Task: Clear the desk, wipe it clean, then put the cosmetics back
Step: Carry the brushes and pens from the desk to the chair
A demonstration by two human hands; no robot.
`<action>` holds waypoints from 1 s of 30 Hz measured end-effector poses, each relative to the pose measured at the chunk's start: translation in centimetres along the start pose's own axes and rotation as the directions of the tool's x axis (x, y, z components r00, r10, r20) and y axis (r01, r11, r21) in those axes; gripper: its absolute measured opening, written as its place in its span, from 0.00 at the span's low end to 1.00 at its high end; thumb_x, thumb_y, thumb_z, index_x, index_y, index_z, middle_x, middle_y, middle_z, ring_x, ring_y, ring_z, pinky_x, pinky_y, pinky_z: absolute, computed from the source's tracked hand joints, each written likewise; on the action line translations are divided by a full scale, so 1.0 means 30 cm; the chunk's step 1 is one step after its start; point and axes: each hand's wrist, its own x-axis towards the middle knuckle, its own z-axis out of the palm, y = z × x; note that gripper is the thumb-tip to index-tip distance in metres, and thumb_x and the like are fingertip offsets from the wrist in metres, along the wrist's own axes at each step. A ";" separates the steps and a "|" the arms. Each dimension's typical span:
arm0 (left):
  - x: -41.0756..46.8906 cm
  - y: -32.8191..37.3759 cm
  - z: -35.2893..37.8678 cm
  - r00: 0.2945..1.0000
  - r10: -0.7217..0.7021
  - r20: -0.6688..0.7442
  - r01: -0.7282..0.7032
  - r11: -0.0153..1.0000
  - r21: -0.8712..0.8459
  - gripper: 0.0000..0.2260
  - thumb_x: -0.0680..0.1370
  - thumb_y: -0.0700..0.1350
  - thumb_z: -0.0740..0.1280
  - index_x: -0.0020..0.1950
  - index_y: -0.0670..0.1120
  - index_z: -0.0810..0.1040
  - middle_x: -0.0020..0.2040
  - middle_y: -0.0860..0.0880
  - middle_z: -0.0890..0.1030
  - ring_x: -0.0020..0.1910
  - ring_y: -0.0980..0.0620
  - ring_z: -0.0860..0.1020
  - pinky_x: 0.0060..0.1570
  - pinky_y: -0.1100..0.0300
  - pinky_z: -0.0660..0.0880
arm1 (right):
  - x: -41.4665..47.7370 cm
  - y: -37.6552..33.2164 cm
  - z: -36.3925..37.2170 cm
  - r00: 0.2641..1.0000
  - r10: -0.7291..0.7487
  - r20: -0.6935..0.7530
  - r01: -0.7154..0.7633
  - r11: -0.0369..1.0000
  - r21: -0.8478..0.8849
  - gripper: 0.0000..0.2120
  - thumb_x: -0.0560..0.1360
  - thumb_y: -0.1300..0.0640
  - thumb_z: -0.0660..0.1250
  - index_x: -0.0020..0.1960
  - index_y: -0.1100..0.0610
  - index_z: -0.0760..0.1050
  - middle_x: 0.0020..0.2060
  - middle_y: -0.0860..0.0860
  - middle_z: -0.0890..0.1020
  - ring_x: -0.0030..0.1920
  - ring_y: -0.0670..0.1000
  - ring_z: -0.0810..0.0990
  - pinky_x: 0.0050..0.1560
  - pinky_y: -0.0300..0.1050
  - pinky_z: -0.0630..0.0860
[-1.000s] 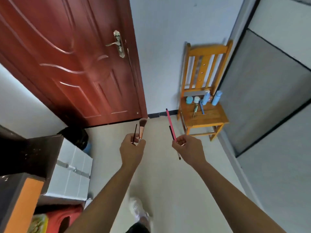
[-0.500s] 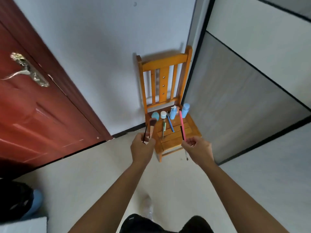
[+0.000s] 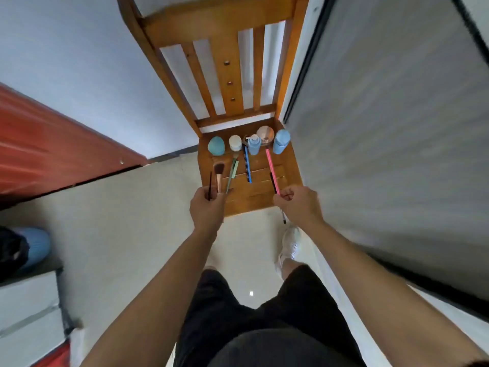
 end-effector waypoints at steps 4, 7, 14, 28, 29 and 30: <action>0.149 -0.070 0.180 0.997 -0.081 0.015 0.081 0.996 0.040 0.06 0.78 0.50 0.69 0.48 0.48 0.77 0.44 0.48 0.81 0.44 0.51 0.80 0.40 0.60 0.79 | 0.231 0.076 0.050 0.995 0.062 0.081 -0.058 0.997 -0.042 0.06 0.75 0.49 0.72 0.42 0.48 0.77 0.34 0.38 0.78 0.37 0.39 0.76 0.34 0.34 0.67; 0.311 -0.160 0.328 0.991 -0.129 0.030 0.127 0.989 0.070 0.05 0.78 0.47 0.69 0.43 0.51 0.75 0.39 0.51 0.78 0.39 0.53 0.77 0.36 0.64 0.73 | 0.413 0.177 0.154 0.991 0.102 0.091 -0.096 0.993 -0.070 0.10 0.75 0.48 0.72 0.38 0.45 0.74 0.34 0.39 0.78 0.37 0.42 0.78 0.38 0.38 0.72; 0.643 -0.331 0.583 0.969 -0.240 0.059 0.236 0.969 0.071 0.07 0.78 0.44 0.69 0.55 0.49 0.77 0.49 0.51 0.81 0.44 0.55 0.79 0.37 0.66 0.74 | 0.728 0.394 0.378 0.974 0.216 0.074 -0.202 0.966 -0.159 0.10 0.77 0.42 0.68 0.47 0.49 0.79 0.41 0.43 0.82 0.44 0.49 0.82 0.46 0.42 0.78; 0.505 -0.150 0.284 0.999 0.043 -0.012 -0.041 0.991 0.124 0.23 0.80 0.55 0.66 0.73 0.56 0.65 0.73 0.54 0.69 0.69 0.50 0.71 0.67 0.44 0.72 | 0.567 0.104 0.232 0.996 -0.091 0.010 0.090 0.952 -0.291 0.27 0.81 0.38 0.59 0.75 0.48 0.62 0.72 0.48 0.72 0.67 0.53 0.75 0.64 0.56 0.76; 0.476 -0.104 0.234 0.994 0.094 -0.054 -0.085 0.986 0.145 0.24 0.80 0.55 0.65 0.74 0.55 0.64 0.74 0.53 0.68 0.70 0.50 0.69 0.68 0.44 0.71 | 0.540 0.047 0.195 0.984 -0.180 0.008 0.174 0.934 -0.313 0.26 0.81 0.39 0.59 0.75 0.48 0.62 0.71 0.48 0.72 0.66 0.53 0.76 0.60 0.52 0.78; 0.441 -0.057 0.181 0.985 0.142 -0.099 -0.124 0.979 0.164 0.24 0.80 0.55 0.65 0.75 0.54 0.64 0.75 0.52 0.67 0.72 0.50 0.68 0.69 0.44 0.69 | 0.512 -0.012 0.158 0.963 -0.271 0.000 0.255 0.905 -0.340 0.26 0.81 0.39 0.59 0.75 0.48 0.63 0.70 0.49 0.72 0.65 0.52 0.77 0.55 0.48 0.78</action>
